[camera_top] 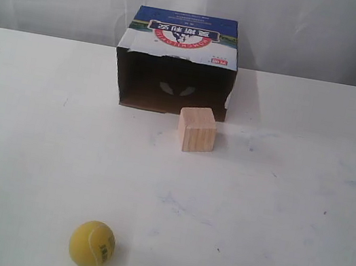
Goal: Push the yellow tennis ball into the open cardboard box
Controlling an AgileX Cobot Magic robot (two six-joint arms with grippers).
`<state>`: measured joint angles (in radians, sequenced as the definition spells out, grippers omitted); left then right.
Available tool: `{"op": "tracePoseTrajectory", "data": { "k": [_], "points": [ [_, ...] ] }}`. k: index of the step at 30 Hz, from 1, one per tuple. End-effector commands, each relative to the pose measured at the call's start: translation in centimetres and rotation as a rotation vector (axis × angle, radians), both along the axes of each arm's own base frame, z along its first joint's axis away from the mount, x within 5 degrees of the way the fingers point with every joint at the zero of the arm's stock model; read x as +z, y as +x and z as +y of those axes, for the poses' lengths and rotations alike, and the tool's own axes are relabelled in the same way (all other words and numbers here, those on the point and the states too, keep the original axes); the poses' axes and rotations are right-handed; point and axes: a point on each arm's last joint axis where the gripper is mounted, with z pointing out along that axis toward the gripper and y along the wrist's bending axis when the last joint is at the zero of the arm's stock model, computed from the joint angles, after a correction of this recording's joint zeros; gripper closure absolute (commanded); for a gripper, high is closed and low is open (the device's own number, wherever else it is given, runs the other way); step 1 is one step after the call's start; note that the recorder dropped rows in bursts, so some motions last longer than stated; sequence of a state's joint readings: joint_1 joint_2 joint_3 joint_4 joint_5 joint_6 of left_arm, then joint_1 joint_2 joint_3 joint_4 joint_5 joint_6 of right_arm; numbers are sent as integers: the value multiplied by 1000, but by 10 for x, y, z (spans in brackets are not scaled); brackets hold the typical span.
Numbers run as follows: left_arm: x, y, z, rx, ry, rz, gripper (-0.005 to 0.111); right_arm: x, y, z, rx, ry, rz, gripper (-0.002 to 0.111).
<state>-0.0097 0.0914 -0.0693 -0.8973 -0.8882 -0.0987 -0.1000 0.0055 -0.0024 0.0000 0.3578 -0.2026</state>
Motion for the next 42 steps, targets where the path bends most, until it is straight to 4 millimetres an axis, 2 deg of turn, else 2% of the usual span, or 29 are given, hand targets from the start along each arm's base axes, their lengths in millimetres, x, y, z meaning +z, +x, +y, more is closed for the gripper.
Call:
{"op": "tracePoseTrajectory", "data": {
  "k": [1,2,4,5,6,8,9,10,11,12,13,14,15,16,17,18,19,20,21,22,24,25,27,30,32,35,42],
  "points": [
    [61,26,-2,15,82,42,107,1,0,0,2,-4,-17,108],
    [79,39,-11,-23,249,97,107,1,0,0,2,-4,-17,108],
    [120,77,-37,-125,698,274,107,1,0,0,2,-4,-17,108],
    [138,92,-45,-178,821,346,107,1,0,0,2,-4,-17,108],
    [148,113,-49,-254,896,476,107,1,0,0,2,-4,-17,108],
    [152,148,-47,-344,840,757,107,1,0,0,2,-4,-17,108],
    [147,166,-42,-354,761,947,107,1,0,0,2,-4,-17,108],
    [129,186,-33,-350,674,1242,107,1,0,0,2,-4,-17,108],
    [118,194,-30,-357,669,1395,107,1,0,0,2,-4,-17,108],
    [93,202,-29,-419,651,1640,107,1,0,0,2,-4,-17,108],
    [78,204,-32,-516,663,1757,107,1,0,0,2,-4,-17,108],
    [59,202,-42,-708,712,1811,107,1,0,0,2,-4,-17,108],
    [48,200,-53,-844,694,1769,107,1,0,0,2,-4,-17,108],
    [39,194,-73,-1045,660,1632,107,1,0,0,2,-4,-17,108],
    [32,187,-85,-1164,665,1555,107,1,0,0,2,-4,-17,108],
    [24,175,-109,-1339,639,1391,107,1,0,0,2,-4,-17,108],
    [18,169,-120,-1412,640,1314,107,1,0,0,2,-4,-17,108],
    [1,156,-137,-1518,672,1196,107,1,0,0,2,-4,-17,108],
    [-6,150,-147,-1556,710,1115,107,1,0,0,2,-4,-17,108],
    [-23,141,-156,-1578,773,1038,107,1,0,0,2,-4,-17,108],
    [-36,133,-164,-1546,867,949,107,1,0,0,2,-4,-17,108],
    [-36,134,-164,-1524,903,924,107,1,0,0,2,-4,-17,108],
    [-31,137,-166,-1503,818,870,107,1,0,0,2,-4,-17,108],
    [-33,133,-173,-1591,918,756,107,1,0,0,2,-4,-17,108],
    [-45,132,-177,-1656,891,743,107,1,0,0,2,-4,-17,108],
    [-50,133,-181,-1703,852,697,107,1,0,0,2,-4,-17,108],
    [-63,142,-177,-1615,924,784,107,1,0,0,2,-4,-17,108]
  ]
}}
